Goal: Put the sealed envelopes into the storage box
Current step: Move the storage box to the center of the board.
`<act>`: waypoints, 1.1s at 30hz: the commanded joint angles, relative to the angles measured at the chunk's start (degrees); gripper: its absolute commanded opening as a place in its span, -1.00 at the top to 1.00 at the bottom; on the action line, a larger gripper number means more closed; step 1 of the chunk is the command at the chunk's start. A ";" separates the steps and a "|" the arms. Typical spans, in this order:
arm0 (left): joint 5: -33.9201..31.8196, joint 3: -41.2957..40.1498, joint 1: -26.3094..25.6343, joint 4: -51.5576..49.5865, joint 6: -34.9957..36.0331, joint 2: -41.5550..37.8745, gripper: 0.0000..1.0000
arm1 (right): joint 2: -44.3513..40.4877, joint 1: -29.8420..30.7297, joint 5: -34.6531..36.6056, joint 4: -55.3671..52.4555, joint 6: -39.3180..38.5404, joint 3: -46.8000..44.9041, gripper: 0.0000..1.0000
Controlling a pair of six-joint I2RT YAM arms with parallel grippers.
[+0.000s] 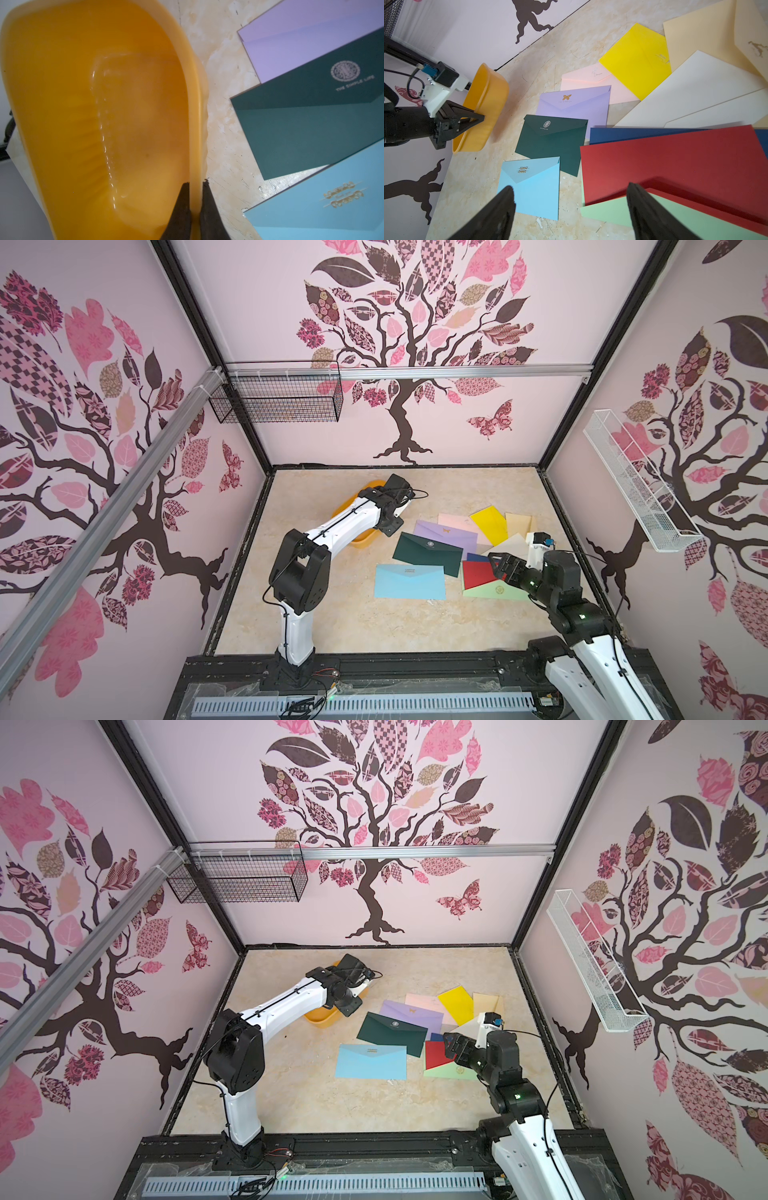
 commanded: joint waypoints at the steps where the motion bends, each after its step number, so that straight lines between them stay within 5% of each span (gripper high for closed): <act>1: -1.62 -0.48 0.55 0.41 12.93 1.05 1.00 | 0.64 0.19 -0.69 0.79 -0.34 0.01 -0.76; 5: 0.04 -6.09 0.94 3.41 22.08 -1.04 1.00 | 1.34 0.21 -0.96 1.08 -0.43 0.09 -0.76; 19: 13.31 -13.61 3.76 4.49 31.85 -6.31 1.00 | 2.78 0.19 -0.66 1.18 -0.34 0.36 -0.76; 28: 13.97 -19.78 5.78 8.69 32.59 -9.71 1.00 | 3.10 0.22 -0.82 1.01 -0.43 0.53 -0.76; 33: 13.41 -21.19 5.72 7.29 33.57 -11.34 0.71 | 3.26 0.21 -0.91 1.07 -0.47 0.62 -0.77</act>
